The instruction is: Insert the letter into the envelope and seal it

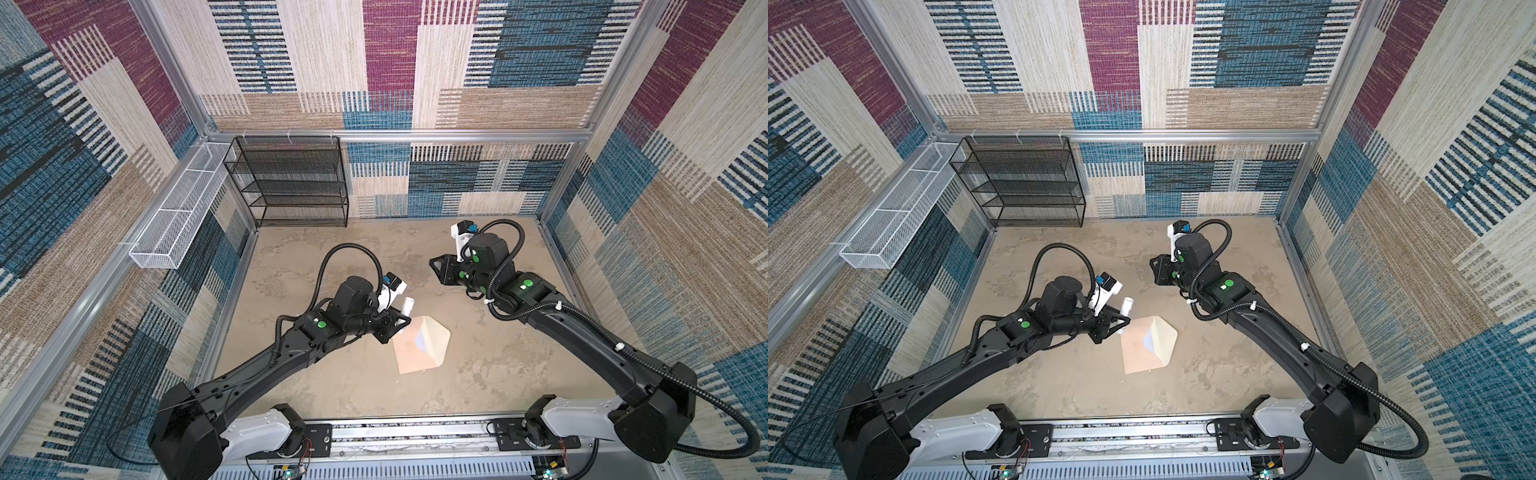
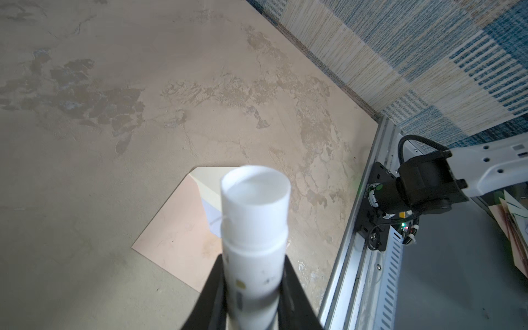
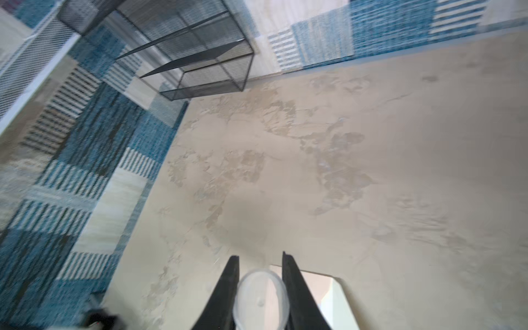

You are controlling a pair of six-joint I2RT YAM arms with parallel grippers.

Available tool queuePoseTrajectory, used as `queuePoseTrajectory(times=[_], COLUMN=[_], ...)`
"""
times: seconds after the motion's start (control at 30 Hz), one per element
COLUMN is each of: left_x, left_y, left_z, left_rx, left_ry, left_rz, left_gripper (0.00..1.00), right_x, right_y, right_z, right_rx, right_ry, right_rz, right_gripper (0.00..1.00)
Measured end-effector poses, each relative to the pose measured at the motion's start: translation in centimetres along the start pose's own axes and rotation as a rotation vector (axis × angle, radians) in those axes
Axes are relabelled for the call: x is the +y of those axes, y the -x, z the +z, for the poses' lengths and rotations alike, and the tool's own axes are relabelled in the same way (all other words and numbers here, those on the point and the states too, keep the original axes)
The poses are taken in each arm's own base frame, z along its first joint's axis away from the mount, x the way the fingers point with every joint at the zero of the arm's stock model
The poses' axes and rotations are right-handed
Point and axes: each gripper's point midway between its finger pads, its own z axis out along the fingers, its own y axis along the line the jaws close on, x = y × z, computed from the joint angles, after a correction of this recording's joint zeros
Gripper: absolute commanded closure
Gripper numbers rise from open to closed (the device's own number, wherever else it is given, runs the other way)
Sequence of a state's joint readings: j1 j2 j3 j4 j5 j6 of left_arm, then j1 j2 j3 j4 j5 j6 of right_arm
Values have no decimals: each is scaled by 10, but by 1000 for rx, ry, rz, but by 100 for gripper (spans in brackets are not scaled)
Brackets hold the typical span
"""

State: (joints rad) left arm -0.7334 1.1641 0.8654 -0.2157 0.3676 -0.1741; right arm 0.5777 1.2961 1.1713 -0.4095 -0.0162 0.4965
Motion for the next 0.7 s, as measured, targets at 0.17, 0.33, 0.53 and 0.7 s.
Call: queuePoseTrajectory(times=[0.17, 0.33, 0.53, 0.7], left_x=[-9, -16, -16, -19], left_y=[11, 10, 8, 6], left_z=[-18, -29, -36, -42], left_rx=[-57, -71, -80, -84], left_ry=[-9, -16, -3, -2], left_rz=[23, 31, 34, 37], left_gripper=[100, 100, 100, 100], right_x=[-80, -125, -157, -179], right_y=[-25, -50, -68, -82], right_z=[30, 55, 81, 92], right_rx=[51, 72, 64, 54], right_ry=[-206, -326, -426, -496], right_rz=[41, 51, 45, 53], right_gripper=[82, 79, 79, 76])
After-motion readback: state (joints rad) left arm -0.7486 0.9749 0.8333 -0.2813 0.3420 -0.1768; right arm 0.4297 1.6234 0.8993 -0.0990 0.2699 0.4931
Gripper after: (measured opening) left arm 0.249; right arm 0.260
